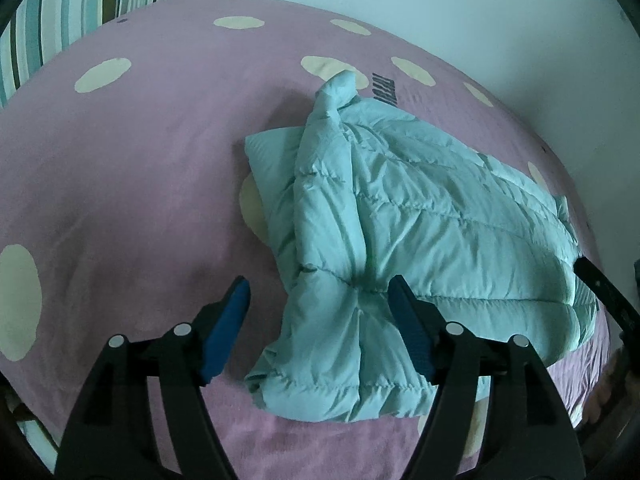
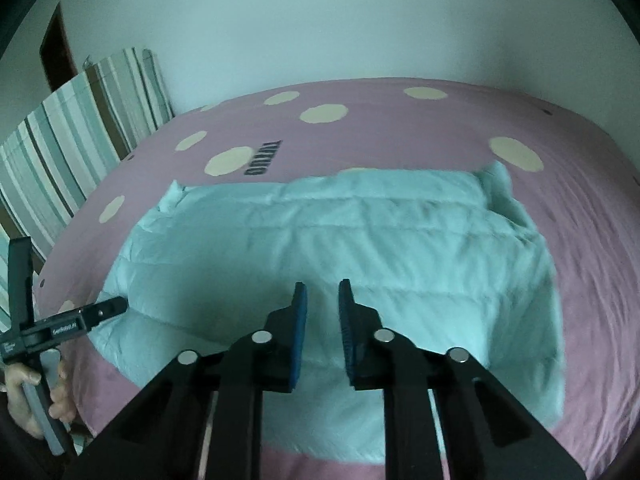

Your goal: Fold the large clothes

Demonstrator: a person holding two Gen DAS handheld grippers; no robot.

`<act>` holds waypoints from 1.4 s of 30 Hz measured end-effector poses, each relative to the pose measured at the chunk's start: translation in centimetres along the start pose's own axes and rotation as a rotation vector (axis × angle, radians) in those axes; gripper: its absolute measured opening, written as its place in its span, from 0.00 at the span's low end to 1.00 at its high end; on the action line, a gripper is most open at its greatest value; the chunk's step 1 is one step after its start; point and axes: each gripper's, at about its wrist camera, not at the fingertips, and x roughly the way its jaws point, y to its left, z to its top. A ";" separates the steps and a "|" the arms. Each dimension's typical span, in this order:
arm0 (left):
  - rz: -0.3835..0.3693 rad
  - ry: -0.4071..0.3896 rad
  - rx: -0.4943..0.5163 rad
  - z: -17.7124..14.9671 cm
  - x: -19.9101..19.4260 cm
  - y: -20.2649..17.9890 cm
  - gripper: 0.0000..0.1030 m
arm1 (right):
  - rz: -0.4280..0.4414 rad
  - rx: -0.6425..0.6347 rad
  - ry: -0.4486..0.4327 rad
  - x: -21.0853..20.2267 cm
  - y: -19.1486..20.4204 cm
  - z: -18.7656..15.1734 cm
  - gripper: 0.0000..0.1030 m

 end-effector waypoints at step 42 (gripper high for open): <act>-0.125 0.125 -0.034 4.2 5.3 1.1 0.75 | -0.099 -0.054 0.146 7.3 1.9 -2.1 0.12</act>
